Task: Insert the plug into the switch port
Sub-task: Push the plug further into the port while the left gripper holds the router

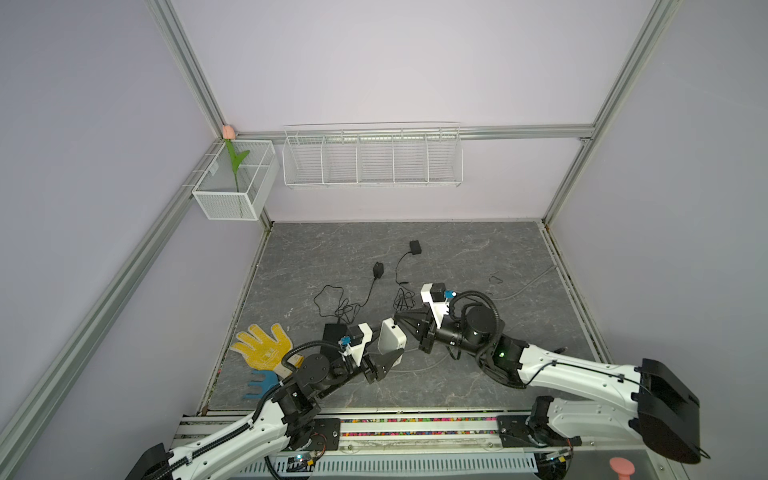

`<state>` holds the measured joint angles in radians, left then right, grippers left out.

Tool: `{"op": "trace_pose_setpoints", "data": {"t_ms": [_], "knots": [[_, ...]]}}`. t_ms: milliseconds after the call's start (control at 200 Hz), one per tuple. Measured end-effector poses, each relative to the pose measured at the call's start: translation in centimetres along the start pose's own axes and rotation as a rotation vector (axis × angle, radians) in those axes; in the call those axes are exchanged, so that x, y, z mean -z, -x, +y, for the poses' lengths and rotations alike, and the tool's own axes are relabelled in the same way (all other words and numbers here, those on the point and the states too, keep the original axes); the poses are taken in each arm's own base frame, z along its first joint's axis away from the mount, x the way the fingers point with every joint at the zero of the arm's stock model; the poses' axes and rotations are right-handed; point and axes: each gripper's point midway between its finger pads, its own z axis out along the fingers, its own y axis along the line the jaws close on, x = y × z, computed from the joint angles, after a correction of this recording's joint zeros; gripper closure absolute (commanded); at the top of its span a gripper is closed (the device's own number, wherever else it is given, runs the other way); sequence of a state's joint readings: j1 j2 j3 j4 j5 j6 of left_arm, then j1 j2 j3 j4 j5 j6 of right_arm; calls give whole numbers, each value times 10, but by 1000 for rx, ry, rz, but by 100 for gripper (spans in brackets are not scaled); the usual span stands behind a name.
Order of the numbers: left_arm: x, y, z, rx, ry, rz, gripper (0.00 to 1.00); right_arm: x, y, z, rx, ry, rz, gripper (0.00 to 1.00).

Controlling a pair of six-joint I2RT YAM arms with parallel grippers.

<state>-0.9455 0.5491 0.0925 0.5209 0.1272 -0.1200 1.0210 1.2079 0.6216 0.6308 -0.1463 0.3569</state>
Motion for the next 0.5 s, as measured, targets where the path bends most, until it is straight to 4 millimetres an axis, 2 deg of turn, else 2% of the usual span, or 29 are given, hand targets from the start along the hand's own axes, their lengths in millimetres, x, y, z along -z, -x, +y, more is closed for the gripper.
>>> {"op": "trace_pose_setpoints", "data": {"t_ms": [500], "knots": [[0, -7, 2, 3, 11, 29, 100, -5, -11, -9, -4, -37, 38, 94]]}}
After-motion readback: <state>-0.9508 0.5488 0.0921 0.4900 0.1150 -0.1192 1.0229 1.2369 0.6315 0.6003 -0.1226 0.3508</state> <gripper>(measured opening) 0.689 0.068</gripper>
